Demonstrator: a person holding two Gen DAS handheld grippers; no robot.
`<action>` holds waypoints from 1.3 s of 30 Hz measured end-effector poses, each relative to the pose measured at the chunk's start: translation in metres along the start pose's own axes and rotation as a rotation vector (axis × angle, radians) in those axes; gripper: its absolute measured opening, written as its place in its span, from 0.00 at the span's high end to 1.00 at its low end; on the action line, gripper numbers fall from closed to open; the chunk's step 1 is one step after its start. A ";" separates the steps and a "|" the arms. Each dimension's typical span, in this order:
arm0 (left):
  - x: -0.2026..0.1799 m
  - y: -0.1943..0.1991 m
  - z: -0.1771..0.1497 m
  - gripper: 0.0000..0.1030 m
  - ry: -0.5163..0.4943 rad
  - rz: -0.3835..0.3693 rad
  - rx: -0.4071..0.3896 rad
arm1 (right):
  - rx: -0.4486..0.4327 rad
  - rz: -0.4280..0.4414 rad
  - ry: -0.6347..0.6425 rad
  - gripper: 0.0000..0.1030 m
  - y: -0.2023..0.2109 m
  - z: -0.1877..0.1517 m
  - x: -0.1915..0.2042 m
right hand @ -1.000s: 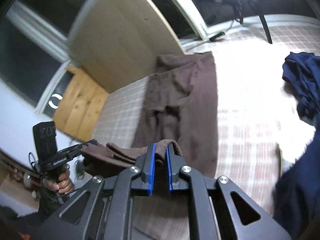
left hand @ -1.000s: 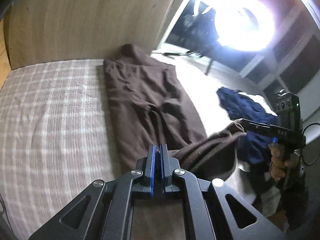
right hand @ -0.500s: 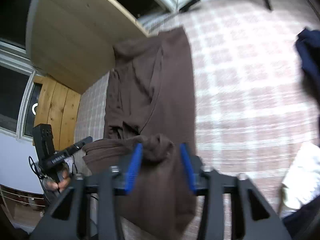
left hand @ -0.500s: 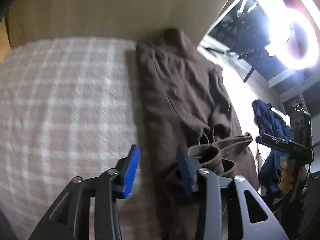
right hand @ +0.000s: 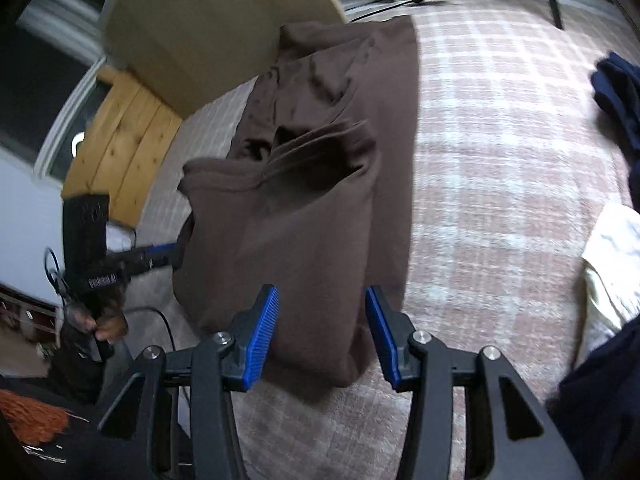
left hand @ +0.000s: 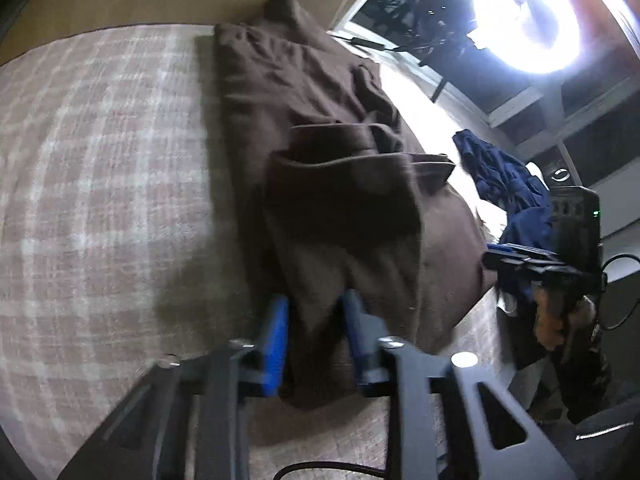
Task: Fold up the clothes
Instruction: 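Grasp the fleece hem with both grippers and fold it toward the collar, then release the folded hem with both grippers and lift them away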
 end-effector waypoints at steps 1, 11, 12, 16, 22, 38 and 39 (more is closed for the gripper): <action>-0.001 -0.001 0.000 0.84 0.006 -0.004 0.006 | 0.005 0.003 -0.002 0.68 -0.001 -0.003 0.000; 0.003 0.019 -0.022 0.92 0.019 0.028 0.048 | 0.052 0.032 -0.025 0.90 -0.010 -0.033 -0.003; 0.005 0.013 -0.021 0.92 0.018 0.029 0.052 | 0.056 0.035 -0.027 0.90 -0.011 -0.037 -0.004; 0.002 -0.007 -0.008 0.90 -0.034 0.055 0.050 | 0.051 0.018 -0.020 0.90 -0.007 -0.032 -0.007; -0.004 -0.005 0.008 0.66 -0.103 0.071 0.037 | 0.018 -0.036 0.006 0.48 0.006 -0.006 -0.015; -0.021 0.000 0.035 0.90 -0.154 -0.142 0.048 | -0.081 0.295 0.107 0.92 0.010 0.057 0.000; -0.009 -0.013 0.038 0.87 -0.158 -0.063 0.056 | -0.054 0.257 0.090 0.92 -0.001 0.056 -0.014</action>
Point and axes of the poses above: each gripper's, at about its wrist camera, not at the fingertips, and y roughly against the way its jaws point, x to its left, z to its top, the point moved 10 cm from there along -y, roughly the way its jaws point, and after that the axes turned 12 degrees about y, right-handed, at the moved point
